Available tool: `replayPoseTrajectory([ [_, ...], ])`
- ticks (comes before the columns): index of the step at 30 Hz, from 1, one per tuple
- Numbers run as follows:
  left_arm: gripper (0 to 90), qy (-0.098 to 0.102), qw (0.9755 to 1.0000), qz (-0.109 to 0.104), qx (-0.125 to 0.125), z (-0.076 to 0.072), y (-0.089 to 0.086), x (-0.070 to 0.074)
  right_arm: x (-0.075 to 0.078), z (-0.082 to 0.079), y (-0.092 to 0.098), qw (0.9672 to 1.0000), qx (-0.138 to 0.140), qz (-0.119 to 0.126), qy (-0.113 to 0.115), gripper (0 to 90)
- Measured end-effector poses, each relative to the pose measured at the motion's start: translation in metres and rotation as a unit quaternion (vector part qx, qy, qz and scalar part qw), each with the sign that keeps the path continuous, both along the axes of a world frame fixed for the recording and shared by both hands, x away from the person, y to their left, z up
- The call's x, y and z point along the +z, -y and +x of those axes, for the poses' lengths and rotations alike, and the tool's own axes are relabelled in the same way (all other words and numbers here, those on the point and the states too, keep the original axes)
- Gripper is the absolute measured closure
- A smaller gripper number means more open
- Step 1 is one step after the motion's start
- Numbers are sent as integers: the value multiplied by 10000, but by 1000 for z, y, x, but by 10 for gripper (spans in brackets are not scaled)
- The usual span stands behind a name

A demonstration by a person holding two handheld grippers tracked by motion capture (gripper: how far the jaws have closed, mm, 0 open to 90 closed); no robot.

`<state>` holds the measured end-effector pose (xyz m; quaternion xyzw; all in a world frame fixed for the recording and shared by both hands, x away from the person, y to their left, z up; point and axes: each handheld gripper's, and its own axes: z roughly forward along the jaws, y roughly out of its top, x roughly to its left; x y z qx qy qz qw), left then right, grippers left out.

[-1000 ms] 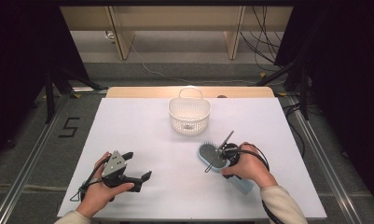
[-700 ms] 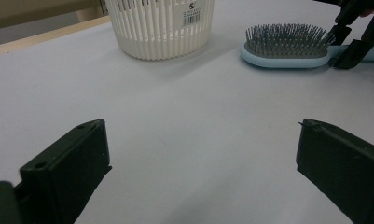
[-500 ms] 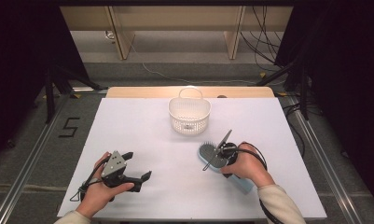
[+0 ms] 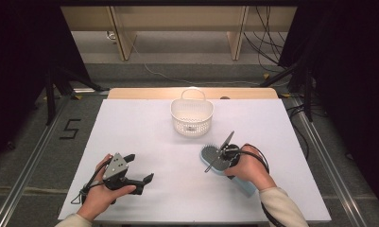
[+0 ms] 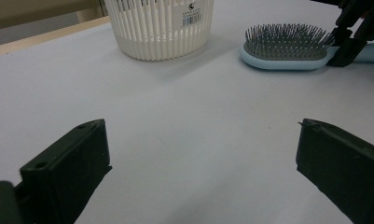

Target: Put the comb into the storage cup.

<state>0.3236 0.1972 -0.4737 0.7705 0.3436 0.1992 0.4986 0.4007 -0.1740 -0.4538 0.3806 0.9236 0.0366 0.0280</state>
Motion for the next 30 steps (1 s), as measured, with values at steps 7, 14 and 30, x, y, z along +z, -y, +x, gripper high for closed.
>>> replayPoseTrajectory([
  [7,22,-2,10000,7,1,0,0,0,0,0,1,9999,-160,42,-12,694],
  [14,23,-4,10000,3,-5,0,0,0,0,-1,2,9998,-163,69,21,698],
  [30,24,-6,10000,-9,-2,0,0,0,2,-3,8,9992,-324,230,10,703],
])
